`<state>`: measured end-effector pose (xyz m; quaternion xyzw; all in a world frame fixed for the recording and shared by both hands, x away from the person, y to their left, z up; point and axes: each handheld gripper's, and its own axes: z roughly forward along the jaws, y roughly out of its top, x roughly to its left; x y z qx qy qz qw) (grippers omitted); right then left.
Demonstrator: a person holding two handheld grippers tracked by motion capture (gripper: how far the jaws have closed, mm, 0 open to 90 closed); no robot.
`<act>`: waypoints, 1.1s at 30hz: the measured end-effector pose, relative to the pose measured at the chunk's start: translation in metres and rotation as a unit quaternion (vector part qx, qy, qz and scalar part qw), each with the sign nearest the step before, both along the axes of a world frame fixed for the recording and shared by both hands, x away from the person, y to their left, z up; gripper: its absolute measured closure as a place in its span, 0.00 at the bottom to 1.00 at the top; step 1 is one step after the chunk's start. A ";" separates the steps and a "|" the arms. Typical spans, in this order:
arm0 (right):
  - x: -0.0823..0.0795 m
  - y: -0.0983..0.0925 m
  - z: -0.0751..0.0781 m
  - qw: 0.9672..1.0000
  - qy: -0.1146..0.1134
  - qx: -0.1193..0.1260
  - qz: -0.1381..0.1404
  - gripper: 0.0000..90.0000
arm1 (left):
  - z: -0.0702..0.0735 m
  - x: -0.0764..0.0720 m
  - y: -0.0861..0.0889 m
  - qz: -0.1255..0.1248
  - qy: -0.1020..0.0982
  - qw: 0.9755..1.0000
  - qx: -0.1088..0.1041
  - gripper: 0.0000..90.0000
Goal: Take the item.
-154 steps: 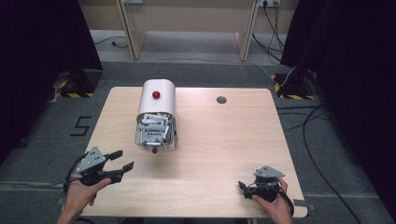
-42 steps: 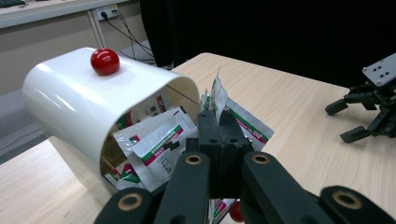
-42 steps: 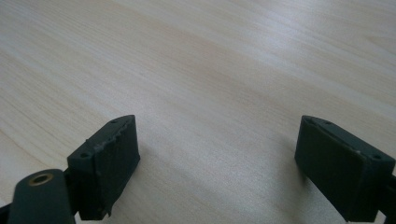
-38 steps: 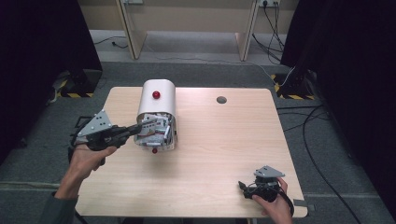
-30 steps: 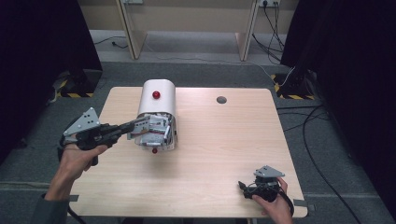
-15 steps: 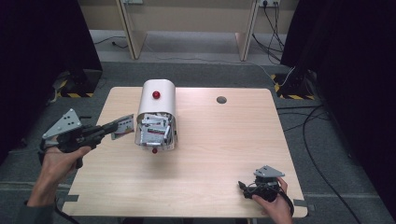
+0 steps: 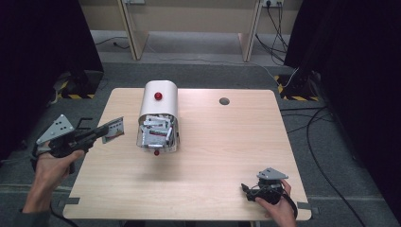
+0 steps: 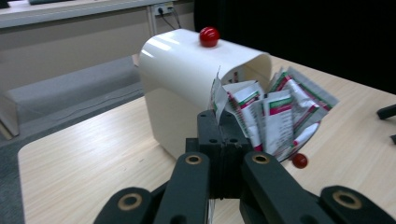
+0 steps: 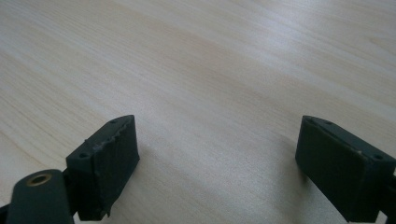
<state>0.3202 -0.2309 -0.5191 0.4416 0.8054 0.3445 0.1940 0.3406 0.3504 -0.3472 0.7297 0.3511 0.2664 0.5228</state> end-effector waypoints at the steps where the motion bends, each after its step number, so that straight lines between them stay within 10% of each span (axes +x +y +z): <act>1: 0.000 0.000 0.000 1.000 0.000 0.000 0.000 0.16 | -0.001 0.000 0.001 0.003 0.000 1.000 -0.001 1.00; 33: 0.000 0.000 0.000 1.000 -0.001 0.000 0.001 0.16 | -0.069 0.035 0.015 0.050 0.041 0.998 0.006 1.00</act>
